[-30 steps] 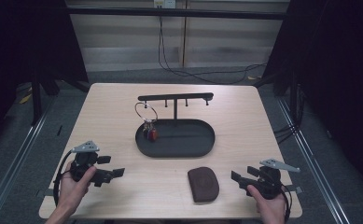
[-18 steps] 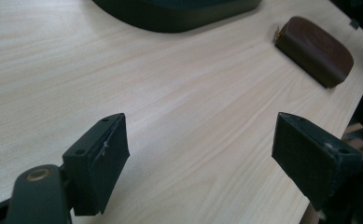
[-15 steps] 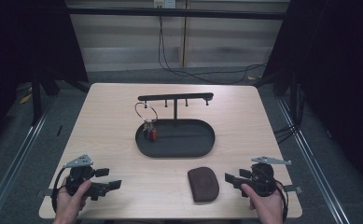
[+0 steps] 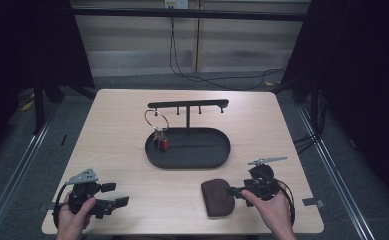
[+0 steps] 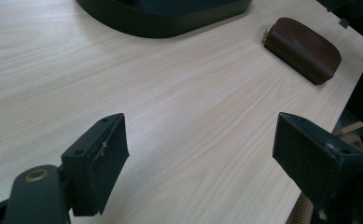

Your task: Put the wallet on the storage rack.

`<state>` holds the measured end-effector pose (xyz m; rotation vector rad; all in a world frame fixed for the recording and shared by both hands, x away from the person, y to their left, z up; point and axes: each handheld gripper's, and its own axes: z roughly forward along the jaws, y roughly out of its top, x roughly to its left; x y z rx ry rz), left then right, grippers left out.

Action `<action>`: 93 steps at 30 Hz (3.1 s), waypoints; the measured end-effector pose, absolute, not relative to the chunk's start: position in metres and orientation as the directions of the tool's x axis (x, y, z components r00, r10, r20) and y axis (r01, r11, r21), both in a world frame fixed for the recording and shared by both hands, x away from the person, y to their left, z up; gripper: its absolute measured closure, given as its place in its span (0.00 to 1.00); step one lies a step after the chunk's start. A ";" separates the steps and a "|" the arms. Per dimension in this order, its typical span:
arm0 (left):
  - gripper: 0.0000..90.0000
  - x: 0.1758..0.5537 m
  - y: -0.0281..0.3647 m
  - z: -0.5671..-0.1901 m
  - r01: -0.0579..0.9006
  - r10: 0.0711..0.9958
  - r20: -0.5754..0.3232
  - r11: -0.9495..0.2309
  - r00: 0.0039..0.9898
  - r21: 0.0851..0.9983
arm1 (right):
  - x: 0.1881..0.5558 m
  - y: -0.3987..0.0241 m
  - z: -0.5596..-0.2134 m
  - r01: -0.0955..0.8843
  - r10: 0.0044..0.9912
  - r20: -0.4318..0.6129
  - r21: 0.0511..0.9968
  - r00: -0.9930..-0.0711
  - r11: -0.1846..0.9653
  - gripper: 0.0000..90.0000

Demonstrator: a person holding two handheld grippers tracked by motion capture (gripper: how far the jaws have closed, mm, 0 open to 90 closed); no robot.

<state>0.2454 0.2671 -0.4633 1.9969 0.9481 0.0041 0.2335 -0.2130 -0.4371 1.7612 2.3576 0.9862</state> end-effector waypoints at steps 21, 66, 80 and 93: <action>0.19 0.249 0.261 -0.465 0.610 0.593 -0.330 -0.366 0.735 0.703 | 0.269 -0.172 -0.452 0.931 0.891 0.278 0.179 -0.358 0.318 0.28; 0.19 0.251 0.266 -0.464 0.613 0.615 -0.321 -0.347 0.720 0.710 | 0.274 -0.184 -0.463 0.972 0.879 0.419 0.154 -0.226 0.177 0.66; 0.19 0.250 0.267 -0.463 0.610 0.609 -0.325 -0.341 0.723 0.715 | 0.277 -0.186 -0.451 0.963 0.876 0.409 0.186 -0.257 0.196 0.80; 0.19 0.251 0.268 -0.464 0.616 0.611 -0.330 -0.341 0.719 0.711 | 0.278 -0.191 -0.442 0.959 0.882 0.392 0.209 -0.261 0.191 0.85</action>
